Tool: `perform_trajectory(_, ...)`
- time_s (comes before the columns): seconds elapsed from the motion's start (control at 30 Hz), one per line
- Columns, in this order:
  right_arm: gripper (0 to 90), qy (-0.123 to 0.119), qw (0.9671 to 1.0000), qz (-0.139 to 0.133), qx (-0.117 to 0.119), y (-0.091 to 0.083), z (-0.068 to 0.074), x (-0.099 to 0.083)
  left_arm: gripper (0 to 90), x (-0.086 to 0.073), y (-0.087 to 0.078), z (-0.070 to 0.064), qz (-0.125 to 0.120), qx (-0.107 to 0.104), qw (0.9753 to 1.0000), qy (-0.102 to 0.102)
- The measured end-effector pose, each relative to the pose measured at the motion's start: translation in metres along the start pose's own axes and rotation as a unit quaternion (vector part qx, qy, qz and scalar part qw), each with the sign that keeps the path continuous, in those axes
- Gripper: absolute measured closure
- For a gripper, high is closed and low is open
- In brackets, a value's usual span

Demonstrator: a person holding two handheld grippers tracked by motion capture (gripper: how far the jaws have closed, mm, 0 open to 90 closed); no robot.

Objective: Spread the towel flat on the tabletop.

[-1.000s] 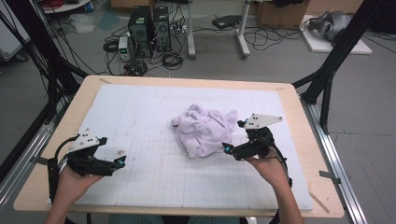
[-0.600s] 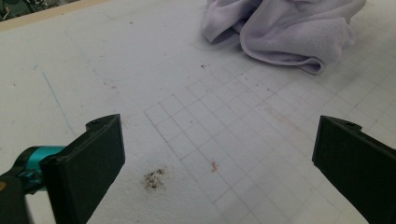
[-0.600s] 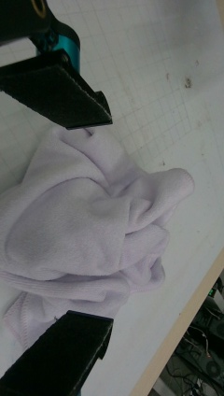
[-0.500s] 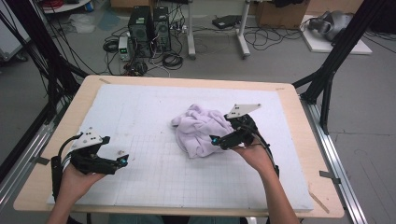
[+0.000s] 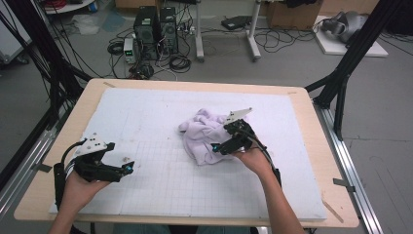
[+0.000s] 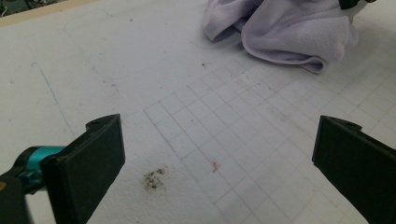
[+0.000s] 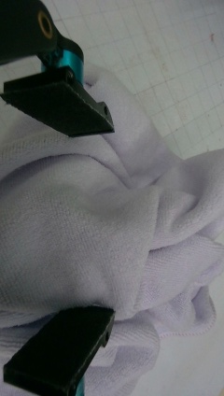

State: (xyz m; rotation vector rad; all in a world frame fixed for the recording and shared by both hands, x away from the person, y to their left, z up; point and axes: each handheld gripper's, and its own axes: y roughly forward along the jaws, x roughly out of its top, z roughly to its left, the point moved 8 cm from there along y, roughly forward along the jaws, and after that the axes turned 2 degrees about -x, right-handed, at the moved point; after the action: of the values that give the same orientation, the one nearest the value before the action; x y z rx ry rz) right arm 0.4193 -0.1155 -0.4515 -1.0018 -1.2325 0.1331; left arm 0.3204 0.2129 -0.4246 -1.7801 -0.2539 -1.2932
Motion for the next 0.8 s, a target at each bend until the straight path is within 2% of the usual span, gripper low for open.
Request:
perform_trajectory(0.43, 21.7, 0.009, 0.9999, 0.003, 0.008, 0.012, -0.003, -0.004, 2.9, -0.003, 0.005, 0.001, 0.004, -0.003, 1.0, -0.001)
perform_trajectory(0.57, 32.4, 0.008, 0.9997, 0.015, 0.017, 0.02, 0.001, -0.007, 2.9, -0.004, 0.006, 0.002, 0.004, -0.003, 1.0, -0.005)
perform_trajectory(0.67, 42.6, 0.009, 0.9995, 0.015, 0.026, 0.022, 0.002, -0.007, 2.9, -0.005, 0.006, 0.003, 0.006, -0.003, 1.0, -0.005)
perform_trajectory(0.7, 42.6, 0.009, 0.9995, 0.015, 0.026, 0.022, 0.002, -0.007, 2.9, -0.005, 0.007, 0.003, 0.005, -0.004, 1.0, -0.005)
perform_trajectory(0.73, 49.9, 0.013, 0.9993, 0.012, 0.032, 0.023, 0.002, -0.008, 2.9, -0.005, 0.007, 0.003, 0.005, -0.004, 1.0, -0.007)
perform_trajectory(0.77, 53.5, 0.012, 0.9993, 0.011, 0.034, 0.022, 0.002, -0.007, 2.9, -0.006, 0.007, 0.003, 0.006, -0.004, 1.0, -0.006)
perform_trajectory(0.8, 53.5, 0.012, 0.9993, 0.011, 0.034, 0.022, 0.002, -0.007, 2.9, -0.006, 0.007, 0.003, 0.005, -0.005, 1.0, -0.006)
